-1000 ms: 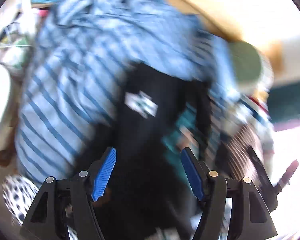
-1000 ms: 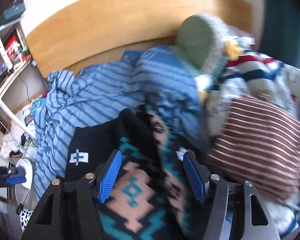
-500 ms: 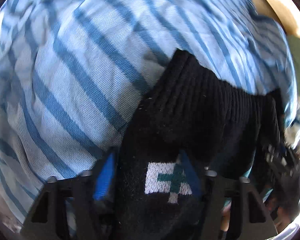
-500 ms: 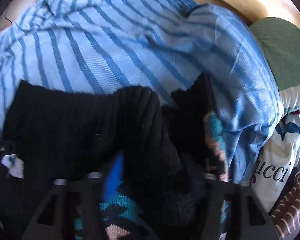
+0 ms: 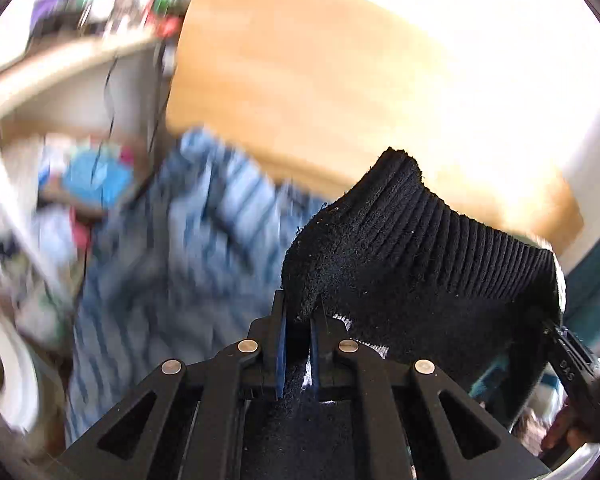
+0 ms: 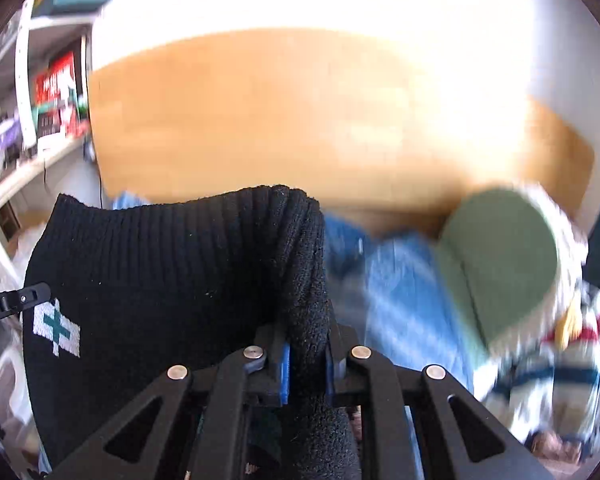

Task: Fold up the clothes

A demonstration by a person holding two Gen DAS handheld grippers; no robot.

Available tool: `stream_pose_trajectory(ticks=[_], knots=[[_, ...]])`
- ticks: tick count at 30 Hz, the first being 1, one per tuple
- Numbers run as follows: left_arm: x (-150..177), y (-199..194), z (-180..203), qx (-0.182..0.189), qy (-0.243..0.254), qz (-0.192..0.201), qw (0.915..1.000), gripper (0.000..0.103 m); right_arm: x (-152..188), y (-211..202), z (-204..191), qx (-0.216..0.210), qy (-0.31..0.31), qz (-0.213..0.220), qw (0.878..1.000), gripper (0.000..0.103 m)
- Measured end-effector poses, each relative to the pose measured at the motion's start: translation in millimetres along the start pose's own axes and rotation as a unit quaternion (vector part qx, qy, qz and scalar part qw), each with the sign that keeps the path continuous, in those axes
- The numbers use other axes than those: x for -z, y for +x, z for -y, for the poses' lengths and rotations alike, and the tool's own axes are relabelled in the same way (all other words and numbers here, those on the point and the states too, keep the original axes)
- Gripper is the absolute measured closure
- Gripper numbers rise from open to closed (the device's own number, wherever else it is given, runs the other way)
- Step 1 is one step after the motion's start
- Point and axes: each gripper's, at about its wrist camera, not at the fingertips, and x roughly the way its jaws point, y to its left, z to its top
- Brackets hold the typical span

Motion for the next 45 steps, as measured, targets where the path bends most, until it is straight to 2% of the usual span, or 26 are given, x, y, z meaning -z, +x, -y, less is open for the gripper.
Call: stream_pose_trajectory(ticks=[1,2,3,4,5,6,7,8,11,12,13,15,17,18,21,22,23,25,27,29,30,33,38,41,44,45], knots=[[2,10,-3,-0.004,-0.005,-0.016,0.9999,0.094,-17,10,-3,0.012,0.004,0.01,1.0,0.088],[5,19,-6,-0.009,-0.011,-0.032,0.9994,0.092,-34,20,-5,0.024,0.008,0.021,0.999,0.071],[7,29,-9,-0.013,-0.016,-0.047,0.9987,0.086,-50,31,-8,0.036,0.012,0.031,0.999,0.055],[10,39,-12,-0.017,-0.022,-0.063,0.9976,0.08,-56,47,-11,0.054,0.013,0.006,0.998,0.031],[12,48,-15,-0.021,-0.027,-0.079,0.9963,0.066,-62,63,-15,0.072,0.014,-0.018,0.997,0.025],[15,58,-18,-0.026,-0.032,-0.095,0.9947,0.054,-55,69,-16,0.068,0.017,-0.036,0.997,0.025],[17,68,-21,-0.03,-0.038,-0.11,0.9927,0.049,-49,75,-17,0.063,0.02,-0.054,0.996,0.025],[20,78,-24,-0.034,-0.043,-0.126,0.9905,0.044,-35,75,-14,0.041,0.026,-0.061,0.997,0.025],[27,107,-33,-0.047,-0.059,-0.173,0.9821,0.043,31,71,-5,0.006,0.058,-0.104,0.993,0.025],[30,115,-36,-0.051,-0.065,-0.188,0.9788,0.043,65,65,1,-0.002,0.075,-0.125,0.989,0.026],[49,109,-38,-0.042,-0.082,-0.194,0.9766,0.043,93,57,7,-0.007,0.086,-0.142,0.986,0.027],[88,95,-42,-0.025,-0.117,-0.207,0.971,0.043,154,48,22,0.0,0.122,-0.191,0.974,0.027],[126,81,-45,-0.008,-0.151,-0.22,0.9638,0.043,202,42,45,0.01,0.19,-0.238,0.952,0.035],[145,74,-47,0.0,-0.168,-0.226,0.9596,0.043,224,35,56,0.017,0.226,-0.257,0.939,0.036],[201,53,-53,0.025,-0.219,-0.243,0.9448,0.043,272,14,78,0.027,0.307,-0.267,0.913,0.036],[208,50,-45,0.035,-0.229,-0.234,0.9442,0.043,278,11,84,0.027,0.325,-0.266,0.907,0.036],[212,52,-43,0.045,-0.262,-0.23,0.9361,0.043,284,8,90,0.027,0.343,-0.265,0.901,0.036],[221,56,-38,0.062,-0.328,-0.221,0.9162,0.043,289,7,103,0.03,0.375,-0.259,0.889,0.036],[229,70,-42,0.068,-0.406,-0.206,0.8876,0.043,293,11,113,0.038,0.39,-0.26,0.883,0.036],[233,74,-44,0.064,-0.449,-0.175,0.8738,0.043,296,16,118,0.049,0.39,-0.266,0.88,0.036],[234,70,-46,0.063,-0.463,-0.15,0.8714,0.043,297,18,121,0.055,0.387,-0.269,0.88,0.036],[231,67,-49,0.045,-0.465,-0.104,0.8778,0.043,297,26,119,0.05,0.368,-0.269,0.889,0.035],[243,60,-75,0.072,-0.559,-0.065,0.8238,0.043,293,39,116,0.038,0.373,-0.264,0.889,0.036],[251,35,-81,0.064,-0.574,-0.044,0.8152,0.043,288,35,112,0.032,0.37,-0.255,0.893,0.037],[259,34,-81,0.058,-0.577,-0.06,0.8123,0.043,294,29,109,0.034,0.369,-0.256,0.893,0.037],[262,42,-79,0.07,-0.588,-0.076,0.8025,0.043,299,28,111,0.036,0.377,-0.258,0.889,0.037]])
